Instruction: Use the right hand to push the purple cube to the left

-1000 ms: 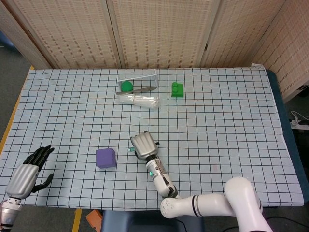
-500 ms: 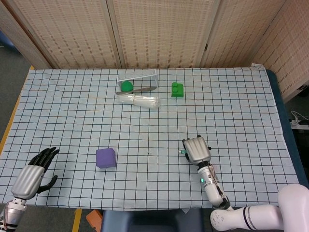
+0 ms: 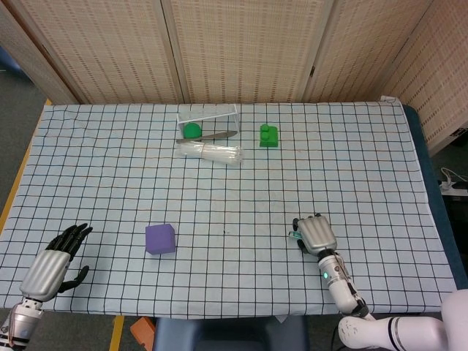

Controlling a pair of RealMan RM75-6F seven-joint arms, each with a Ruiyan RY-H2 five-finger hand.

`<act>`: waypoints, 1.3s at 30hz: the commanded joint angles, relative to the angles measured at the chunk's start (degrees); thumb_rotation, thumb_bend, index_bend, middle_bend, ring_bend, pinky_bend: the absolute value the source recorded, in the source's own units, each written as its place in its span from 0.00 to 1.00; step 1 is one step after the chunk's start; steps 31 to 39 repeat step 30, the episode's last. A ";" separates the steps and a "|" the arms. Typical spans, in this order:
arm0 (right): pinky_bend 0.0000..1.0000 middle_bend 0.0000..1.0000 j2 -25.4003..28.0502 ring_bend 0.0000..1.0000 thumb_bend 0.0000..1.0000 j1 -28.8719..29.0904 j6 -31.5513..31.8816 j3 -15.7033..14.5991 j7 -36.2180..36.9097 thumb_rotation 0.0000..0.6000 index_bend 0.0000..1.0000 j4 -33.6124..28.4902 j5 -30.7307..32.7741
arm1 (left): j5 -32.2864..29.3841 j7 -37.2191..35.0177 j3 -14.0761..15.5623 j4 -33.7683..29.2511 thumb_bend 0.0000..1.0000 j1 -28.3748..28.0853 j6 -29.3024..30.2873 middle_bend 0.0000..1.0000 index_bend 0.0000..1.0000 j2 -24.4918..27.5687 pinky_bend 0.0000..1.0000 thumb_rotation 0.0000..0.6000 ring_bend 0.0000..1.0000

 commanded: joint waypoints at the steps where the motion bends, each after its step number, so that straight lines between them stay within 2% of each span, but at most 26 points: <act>1: 0.26 0.24 1.93 0.22 0.40 -0.30 -1.59 -0.08 0.46 1.00 0.05 -1.46 0.22 | -0.27 0.03 -0.10 0.12 0.41 -0.06 -0.15 0.00 0.00 -0.08 0.18 1.00 0.00; 4: 0.23 0.22 4.46 0.19 0.36 -0.64 -2.24 -0.30 0.70 1.00 0.02 -4.21 0.09 | -0.73 0.54 -0.16 0.06 0.41 -0.03 -0.33 0.00 0.00 -0.21 0.18 1.00 0.00; 7: 0.20 0.17 8.03 0.15 0.32 -1.82 -1.15 -0.58 2.54 1.00 0.00 -8.15 -2.68 | -0.90 0.82 -0.20 -0.12 0.41 0.00 -0.32 0.00 0.00 -0.19 0.18 1.00 0.00; 10: 0.16 0.11 12.99 0.09 0.29 -4.98 4.07 -2.34 5.17 1.00 0.00 -12.99 -11.02 | -1.00 1.09 -0.34 -0.25 0.41 0.22 0.21 0.00 0.00 -0.11 0.18 1.00 0.00; 13: 0.08 0.05 18.13 0.01 0.24 -10.97 15.12 -6.04 5.95 1.00 0.00 -15.06 -22.88 | -1.47 1.70 -0.62 -0.43 0.41 0.57 0.86 0.00 0.00 0.06 0.18 1.00 0.00; 16: 0.01 0.01 20.50 0.00 0.22 -16.66 23.58 -8.80 7.54 1.00 0.00 -12.81 -29.83 | -3.01 3.06 -0.79 -0.82 0.41 0.87 0.49 0.00 0.00 0.28 0.18 1.00 0.00; 20: 0.00 0.00 20.68 0.00 0.22 -24.77 32.94 -10.76 17.67 1.00 0.00 -3.01 -36.48 | -9.33 8.44 -1.15 -3.87 0.41 0.86 -2.96 0.00 0.00 1.42 0.19 1.00 0.00; 22: 0.00 0.00 19.92 0.00 0.22 -27.48 34.97 -10.66 22.88 1.00 0.00 1.74 -37.07 | -10.71 10.61 -1.51 -4.84 0.41 0.72 -3.27 0.01 0.00 1.32 0.19 1.00 0.01; 24: 0.00 0.00 19.79 0.00 0.22 -29.13 34.73 -10.17 26.92 1.00 0.00 5.00 -36.56 | -9.43 11.61 -1.84 -4.89 0.41 0.73 -1.81 0.01 0.00 0.52 0.19 1.00 0.01; 29: 0.00 0.00 22.45 0.00 0.22 -30.50 34.00 -8.35 30.30 1.00 0.00 4.31 -36.88 | -1.33 10.30 -1.27 -1.22 0.41 1.60 4.27 0.00 0.00 -2.57 0.18 1.00 0.00; 39: 0.00 0.00 22.66 0.00 0.22 -30.73 34.02 -8.14 30.39 1.00 0.00 4.19 -37.28 | -0.93 10.42 -1.04 -0.96 0.41 1.73 4.46 0.00 0.00 -2.69 0.18 1.00 0.00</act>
